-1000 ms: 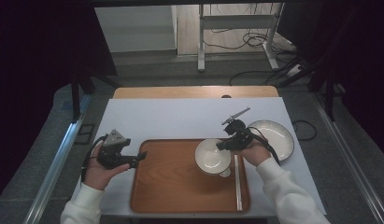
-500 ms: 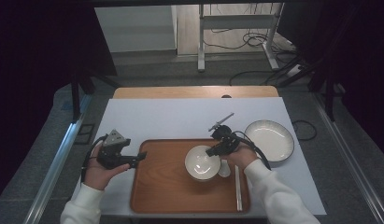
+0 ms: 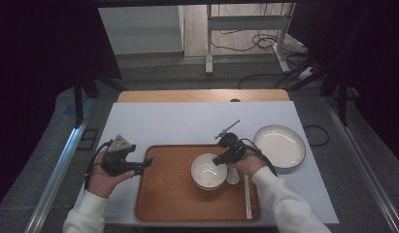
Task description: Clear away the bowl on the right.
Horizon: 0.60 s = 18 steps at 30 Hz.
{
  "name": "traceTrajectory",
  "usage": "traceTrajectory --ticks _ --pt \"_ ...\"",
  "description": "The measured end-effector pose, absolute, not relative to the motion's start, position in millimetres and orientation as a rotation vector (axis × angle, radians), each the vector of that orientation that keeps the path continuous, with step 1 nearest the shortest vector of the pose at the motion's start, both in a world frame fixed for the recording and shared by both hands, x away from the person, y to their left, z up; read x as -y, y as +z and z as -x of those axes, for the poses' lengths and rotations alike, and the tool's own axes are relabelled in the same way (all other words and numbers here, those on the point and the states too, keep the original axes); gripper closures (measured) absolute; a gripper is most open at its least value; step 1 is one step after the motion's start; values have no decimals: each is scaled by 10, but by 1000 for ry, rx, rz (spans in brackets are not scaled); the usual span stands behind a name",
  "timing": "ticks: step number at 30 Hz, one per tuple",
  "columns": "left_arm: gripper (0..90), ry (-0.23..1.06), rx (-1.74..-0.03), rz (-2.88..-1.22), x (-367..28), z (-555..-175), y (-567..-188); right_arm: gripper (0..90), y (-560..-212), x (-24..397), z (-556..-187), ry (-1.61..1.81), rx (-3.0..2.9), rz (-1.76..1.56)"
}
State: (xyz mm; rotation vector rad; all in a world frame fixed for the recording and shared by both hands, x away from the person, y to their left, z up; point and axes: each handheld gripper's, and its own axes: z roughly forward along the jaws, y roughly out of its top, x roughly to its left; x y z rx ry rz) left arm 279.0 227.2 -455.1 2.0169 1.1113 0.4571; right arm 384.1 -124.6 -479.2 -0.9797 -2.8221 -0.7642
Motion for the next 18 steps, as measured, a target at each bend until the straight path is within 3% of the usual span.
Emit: traceTrajectory --ticks 11,18 --pt "192 456 -1118 -2019 -2284 -2800 -4568 816 -4791 1253 -3854 -769 2823 949" --pt "193 456 -1117 -2016 -2291 -2797 -4559 562 -4661 1357 -3851 -908 2815 972"
